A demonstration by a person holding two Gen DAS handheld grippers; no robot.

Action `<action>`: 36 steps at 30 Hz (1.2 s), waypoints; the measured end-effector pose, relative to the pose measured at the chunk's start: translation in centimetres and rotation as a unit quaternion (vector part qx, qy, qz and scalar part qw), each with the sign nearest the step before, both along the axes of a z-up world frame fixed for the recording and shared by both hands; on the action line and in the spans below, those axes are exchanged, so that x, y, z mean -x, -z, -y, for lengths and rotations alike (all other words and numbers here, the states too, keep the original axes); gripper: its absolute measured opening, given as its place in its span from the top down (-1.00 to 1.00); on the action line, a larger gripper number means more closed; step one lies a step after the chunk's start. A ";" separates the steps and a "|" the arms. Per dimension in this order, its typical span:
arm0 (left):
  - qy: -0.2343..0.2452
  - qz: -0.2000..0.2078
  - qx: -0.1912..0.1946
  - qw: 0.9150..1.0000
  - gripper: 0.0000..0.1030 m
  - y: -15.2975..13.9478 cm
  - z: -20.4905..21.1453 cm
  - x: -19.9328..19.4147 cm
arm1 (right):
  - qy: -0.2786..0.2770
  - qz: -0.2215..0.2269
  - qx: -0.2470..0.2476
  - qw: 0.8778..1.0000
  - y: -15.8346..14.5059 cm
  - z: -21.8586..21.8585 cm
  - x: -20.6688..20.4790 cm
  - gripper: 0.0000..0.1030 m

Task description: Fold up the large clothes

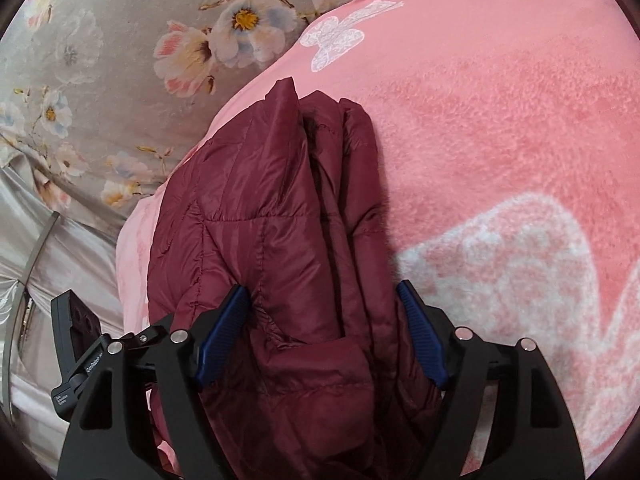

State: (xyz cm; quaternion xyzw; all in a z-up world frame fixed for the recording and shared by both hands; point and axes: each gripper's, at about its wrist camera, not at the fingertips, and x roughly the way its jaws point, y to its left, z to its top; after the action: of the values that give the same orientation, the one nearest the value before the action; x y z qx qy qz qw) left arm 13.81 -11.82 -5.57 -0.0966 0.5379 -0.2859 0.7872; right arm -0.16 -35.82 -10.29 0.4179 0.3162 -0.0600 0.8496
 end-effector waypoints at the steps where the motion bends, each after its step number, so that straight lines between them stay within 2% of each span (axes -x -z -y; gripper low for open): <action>1: 0.001 0.006 -0.003 1.000 -0.85 -0.2 0.3 0.1 | -0.005 0.005 -0.008 1.000 0.1 0.0 0.0 -0.10; 2: 0.004 0.012 -0.005 1.000 -0.84 -0.3 0.5 0.0 | -0.008 0.010 -0.012 1.000 0.2 0.0 0.0 0.07; 5: 0.019 0.056 -0.022 0.998 -0.61 -1.2 0.8 0.8 | -0.011 0.026 -0.004 1.000 -0.6 -0.2 0.6 0.52; 6: 0.027 0.077 -0.029 0.996 -0.50 -1.8 1.0 1.2 | -0.009 0.030 0.000 0.999 -1.0 -0.3 1.0 0.62; 8: 0.036 0.108 -0.033 0.993 -0.31 -2.9 0.9 1.7 | -0.003 0.036 0.034 0.999 -2.5 -1.2 1.4 0.69; 10: 0.047 0.140 -0.027 0.989 -0.06 -4.4 0.9 1.9 | 0.002 0.039 0.073 0.997 -4.1 -2.2 1.6 0.72; 12: 0.054 0.156 -0.013 0.986 0.05 -5.7 0.4 2.0 | 0.005 0.047 0.113 0.993 -6.0 -3.3 1.6 0.73; 13: 0.056 0.164 -0.005 0.985 0.06 -6.5 0.0 1.9 | 0.007 0.055 0.138 0.989 -7.3 -4.1 1.6 0.73; 17: 0.057 0.203 0.015 0.977 0.07 -9.1 -1.5 1.7 | 0.006 0.088 0.190 0.978 -11.1 -6.1 1.4 0.73; 18: 0.055 0.224 0.020 0.973 0.07 -10.1 -2.2 1.7 | 0.005 0.098 0.200 0.975 -12.0 -6.6 1.2 0.73; 24: 0.042 0.298 0.026 0.953 0.07 -13.7 -5.0 1.0 | -0.008 0.143 0.228 0.963 -15.9 -9.0 -1.7 0.73; 30: 0.025 0.344 0.021 0.938 0.07 -15.0 -8.0 -1.2 | -0.028 0.173 0.252 0.952 -18.2 -11.6 -5.7 0.73; 33: 0.011 0.349 0.026 0.937 0.07 -14.7 -9.5 -3.3 | -0.040 0.180 0.259 0.948 -18.6 -12.8 -8.3 0.73; 36: 0.002 0.344 0.027 0.939 0.07 -13.8 -10.6 -5.5 | -0.051 0.181 0.265 0.946 -18.4 -13.8 -10.8 0.73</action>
State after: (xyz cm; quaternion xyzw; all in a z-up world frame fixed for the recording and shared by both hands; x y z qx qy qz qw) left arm 19.34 -1.20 8.24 -0.0126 0.2269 -0.3175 0.9206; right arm 10.62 -22.03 8.09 0.1644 0.1510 -0.0218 0.9745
